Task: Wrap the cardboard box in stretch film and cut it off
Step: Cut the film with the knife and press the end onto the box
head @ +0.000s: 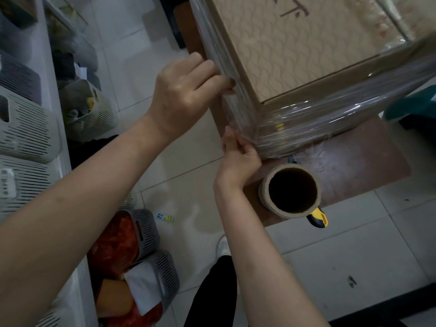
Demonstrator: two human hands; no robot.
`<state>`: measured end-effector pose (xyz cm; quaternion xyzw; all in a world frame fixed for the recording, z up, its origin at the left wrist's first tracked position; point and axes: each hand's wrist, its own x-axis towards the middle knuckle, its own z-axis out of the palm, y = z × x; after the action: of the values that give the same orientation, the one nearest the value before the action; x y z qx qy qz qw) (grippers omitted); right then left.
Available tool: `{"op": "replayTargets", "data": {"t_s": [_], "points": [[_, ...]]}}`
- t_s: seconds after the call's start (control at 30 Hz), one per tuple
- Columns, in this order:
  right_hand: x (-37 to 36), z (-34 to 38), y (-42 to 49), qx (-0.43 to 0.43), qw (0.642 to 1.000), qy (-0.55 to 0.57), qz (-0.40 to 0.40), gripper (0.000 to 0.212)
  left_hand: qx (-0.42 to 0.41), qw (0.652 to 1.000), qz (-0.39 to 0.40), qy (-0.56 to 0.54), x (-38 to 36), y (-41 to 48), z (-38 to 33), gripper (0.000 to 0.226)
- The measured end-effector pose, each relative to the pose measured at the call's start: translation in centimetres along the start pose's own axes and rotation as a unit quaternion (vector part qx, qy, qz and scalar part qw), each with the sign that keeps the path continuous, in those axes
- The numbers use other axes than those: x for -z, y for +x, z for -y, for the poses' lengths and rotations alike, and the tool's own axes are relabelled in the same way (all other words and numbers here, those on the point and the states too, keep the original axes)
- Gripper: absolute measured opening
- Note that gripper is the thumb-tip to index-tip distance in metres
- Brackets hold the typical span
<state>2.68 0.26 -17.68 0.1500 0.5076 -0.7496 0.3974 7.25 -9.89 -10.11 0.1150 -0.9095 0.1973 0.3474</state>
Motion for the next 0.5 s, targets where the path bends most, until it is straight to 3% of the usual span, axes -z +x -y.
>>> {"op": "replayTargets", "data": {"t_s": [0.1,0.27,0.4,0.5], "points": [[-0.5,0.1,0.4,-0.006,0.999,0.025,-0.019,0.019,-0.003,1.000,-0.008,0.017,-1.0,0.2,0.3,0.025],[-1.5,-0.1,0.7,-0.030,0.996,0.058,-0.061,0.022,0.062,0.998,-0.011,0.001,-1.0,-0.2,0.7,0.044],[-3.0,-0.5,1.0,-0.013,0.993,0.061,-0.105,0.024,0.032,0.998,-0.022,0.041,-1.3,0.6,1.3,0.049],[-2.7,-1.0,1.6,0.006,0.994,0.001,-0.105,0.036,0.013,0.997,-0.024,0.067,-1.5,0.7,2.2,0.055]]}}
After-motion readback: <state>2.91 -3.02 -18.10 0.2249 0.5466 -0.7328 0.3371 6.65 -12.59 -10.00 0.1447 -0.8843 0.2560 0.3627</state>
